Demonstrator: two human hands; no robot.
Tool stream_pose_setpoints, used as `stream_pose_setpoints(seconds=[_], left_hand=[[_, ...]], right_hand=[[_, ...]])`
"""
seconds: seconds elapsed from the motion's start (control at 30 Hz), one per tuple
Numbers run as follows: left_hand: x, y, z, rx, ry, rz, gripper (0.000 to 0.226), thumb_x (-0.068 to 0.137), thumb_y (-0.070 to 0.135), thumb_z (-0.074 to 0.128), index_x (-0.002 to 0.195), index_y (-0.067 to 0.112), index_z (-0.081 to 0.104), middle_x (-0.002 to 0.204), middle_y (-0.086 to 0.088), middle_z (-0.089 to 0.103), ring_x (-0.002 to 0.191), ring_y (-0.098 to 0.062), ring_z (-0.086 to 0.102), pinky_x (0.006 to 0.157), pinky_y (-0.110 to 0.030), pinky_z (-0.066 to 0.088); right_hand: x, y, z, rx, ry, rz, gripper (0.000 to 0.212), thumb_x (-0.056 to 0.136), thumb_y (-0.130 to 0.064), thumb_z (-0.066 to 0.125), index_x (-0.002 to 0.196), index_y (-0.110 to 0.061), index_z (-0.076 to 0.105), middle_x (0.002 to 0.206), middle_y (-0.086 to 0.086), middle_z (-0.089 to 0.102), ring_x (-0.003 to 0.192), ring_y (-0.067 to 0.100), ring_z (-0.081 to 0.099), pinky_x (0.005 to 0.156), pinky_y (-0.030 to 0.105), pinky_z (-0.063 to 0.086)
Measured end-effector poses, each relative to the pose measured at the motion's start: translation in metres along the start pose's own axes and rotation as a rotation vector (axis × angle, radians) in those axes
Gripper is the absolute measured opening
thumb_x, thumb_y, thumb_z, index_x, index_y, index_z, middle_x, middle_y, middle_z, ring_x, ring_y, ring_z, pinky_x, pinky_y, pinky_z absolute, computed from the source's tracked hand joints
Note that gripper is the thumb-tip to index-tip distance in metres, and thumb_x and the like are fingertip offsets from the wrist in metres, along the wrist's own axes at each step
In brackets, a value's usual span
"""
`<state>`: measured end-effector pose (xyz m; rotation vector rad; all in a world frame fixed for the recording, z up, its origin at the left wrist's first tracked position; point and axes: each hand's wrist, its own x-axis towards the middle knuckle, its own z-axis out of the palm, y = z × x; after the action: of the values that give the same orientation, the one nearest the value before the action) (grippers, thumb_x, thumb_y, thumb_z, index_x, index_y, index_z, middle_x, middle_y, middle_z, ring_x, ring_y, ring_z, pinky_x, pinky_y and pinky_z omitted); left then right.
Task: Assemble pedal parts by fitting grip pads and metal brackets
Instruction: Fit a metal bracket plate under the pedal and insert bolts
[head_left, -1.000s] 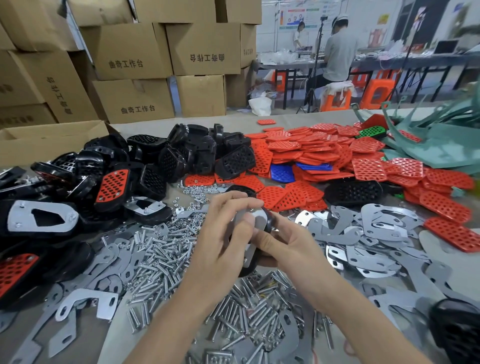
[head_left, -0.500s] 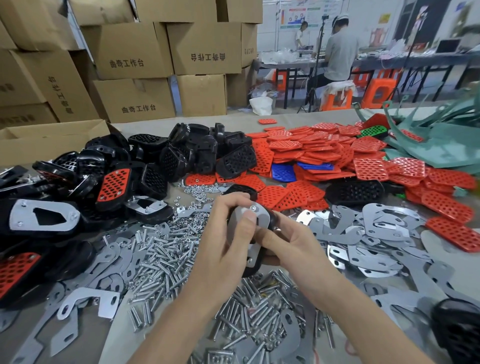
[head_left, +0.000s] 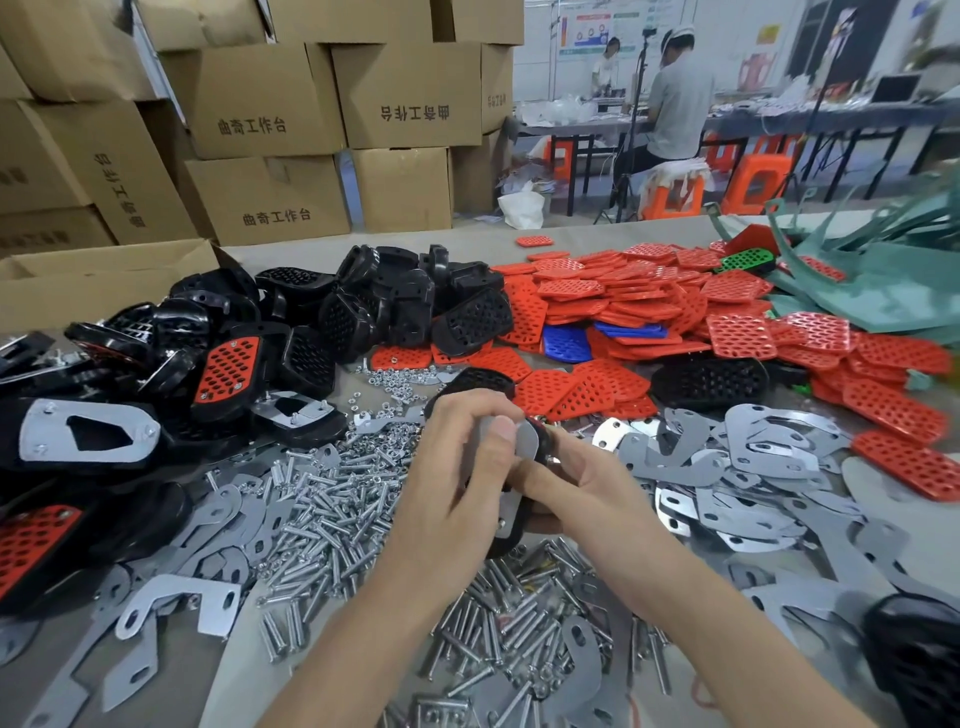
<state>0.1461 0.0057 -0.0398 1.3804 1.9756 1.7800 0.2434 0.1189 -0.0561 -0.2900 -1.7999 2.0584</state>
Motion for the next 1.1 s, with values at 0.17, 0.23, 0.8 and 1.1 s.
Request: stream_pose_setpoints(seconds=[0.17, 0.23, 0.8, 1.1], left_hand=[[-0.0032, 0.0003, -0.0019, -0.095, -0.018, -0.037, 0.030, 0.101, 0.051, 0.043, 0.124, 0.035, 0.053, 0.116, 0.015, 0.060, 0.112, -0.010, 0.062, 0.090, -0.020, 0.049], [-0.0031, 0.0006, -0.0009, -0.093, 0.000, -0.054, 0.027, 0.102, 0.050, 0.042, 0.120, 0.034, 0.053, 0.113, 0.017, 0.061, 0.109, -0.007, 0.061, 0.086, -0.013, 0.046], [-0.0026, 0.0017, -0.0002, -0.025, -0.004, 0.004, 0.029, 0.105, 0.043, 0.038, 0.119, 0.032, 0.060, 0.118, 0.014, 0.059, 0.119, -0.007, 0.057, 0.093, -0.011, 0.042], [-0.0016, 0.0004, 0.0014, 0.005, -0.008, 0.007, 0.029, 0.105, 0.044, 0.038, 0.115, 0.034, 0.063, 0.120, 0.013, 0.058, 0.121, -0.009, 0.056, 0.096, -0.016, 0.043]], right_hand=[[0.0020, 0.0004, 0.0004, 0.027, 0.009, 0.007, 0.018, 0.100, -0.024, 0.067, 0.116, -0.018, 0.073, 0.102, 0.008, 0.078, 0.092, 0.028, 0.077, 0.083, 0.041, 0.063], [0.0018, 0.0017, -0.0005, 0.014, 0.008, 0.008, 0.019, 0.098, -0.027, 0.067, 0.114, -0.018, 0.073, 0.103, 0.008, 0.078, 0.095, 0.029, 0.077, 0.086, 0.044, 0.063], [0.0025, 0.0039, -0.0015, 0.026, 0.004, 0.014, 0.018, 0.097, -0.030, 0.067, 0.111, -0.019, 0.073, 0.107, 0.011, 0.078, 0.100, 0.031, 0.077, 0.085, 0.042, 0.063], [0.0020, 0.0028, -0.0018, 0.032, -0.002, 0.017, 0.020, 0.098, -0.029, 0.067, 0.112, -0.015, 0.071, 0.106, 0.011, 0.078, 0.099, 0.031, 0.077, 0.083, 0.040, 0.063]])
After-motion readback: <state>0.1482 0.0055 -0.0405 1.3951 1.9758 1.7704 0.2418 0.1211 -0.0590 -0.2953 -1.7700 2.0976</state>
